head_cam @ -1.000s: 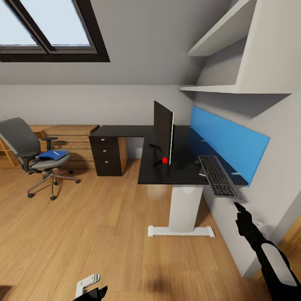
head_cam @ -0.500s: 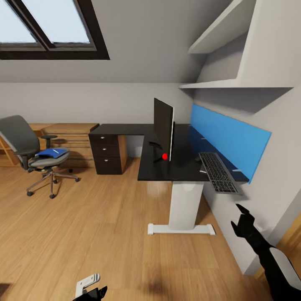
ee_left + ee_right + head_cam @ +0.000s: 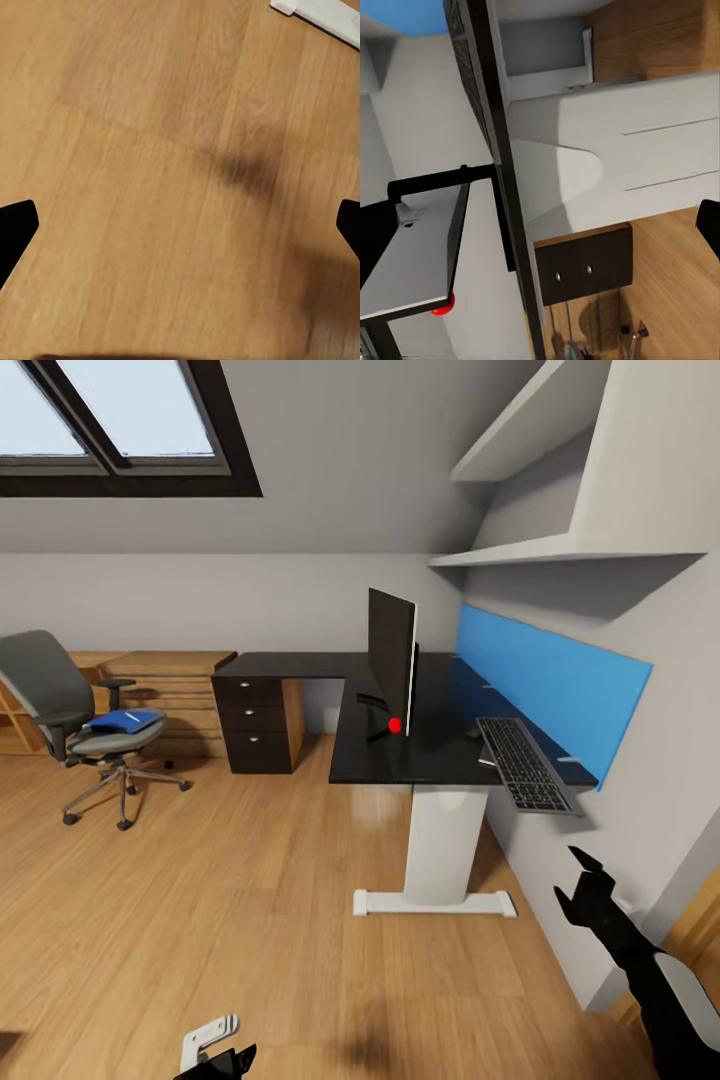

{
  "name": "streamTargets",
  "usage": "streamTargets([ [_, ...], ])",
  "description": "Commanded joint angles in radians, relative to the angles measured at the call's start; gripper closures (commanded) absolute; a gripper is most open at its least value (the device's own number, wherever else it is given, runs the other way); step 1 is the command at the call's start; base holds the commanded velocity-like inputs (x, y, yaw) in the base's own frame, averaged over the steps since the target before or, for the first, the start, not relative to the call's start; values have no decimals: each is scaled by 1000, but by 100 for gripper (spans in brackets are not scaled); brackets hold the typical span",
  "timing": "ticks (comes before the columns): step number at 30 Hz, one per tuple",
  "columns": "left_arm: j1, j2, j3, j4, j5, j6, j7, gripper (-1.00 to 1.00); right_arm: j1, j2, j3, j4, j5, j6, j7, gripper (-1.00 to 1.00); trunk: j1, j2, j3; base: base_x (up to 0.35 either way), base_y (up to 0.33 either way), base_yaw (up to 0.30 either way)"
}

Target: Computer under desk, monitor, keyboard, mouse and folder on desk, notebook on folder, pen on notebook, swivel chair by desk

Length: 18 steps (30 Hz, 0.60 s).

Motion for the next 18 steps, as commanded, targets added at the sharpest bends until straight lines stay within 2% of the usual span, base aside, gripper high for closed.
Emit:
streamTargets([
  [1,0,0,1,-1,7,6,-2,-100,-1,0,-3,-1,-4,13,0,-100,0,-1,-1,0,0,0],
  [13,0,2,1,5,6,4,-8,-100,-1,-1,-4,-4,2,67,2,-100,0,-1,-1,7,0,0],
  [18,0,2,0,26,5,-37,-8,-100,-1,-1,-4,-5,4,72,2,-100,0,-1,-1,236,0,0],
])
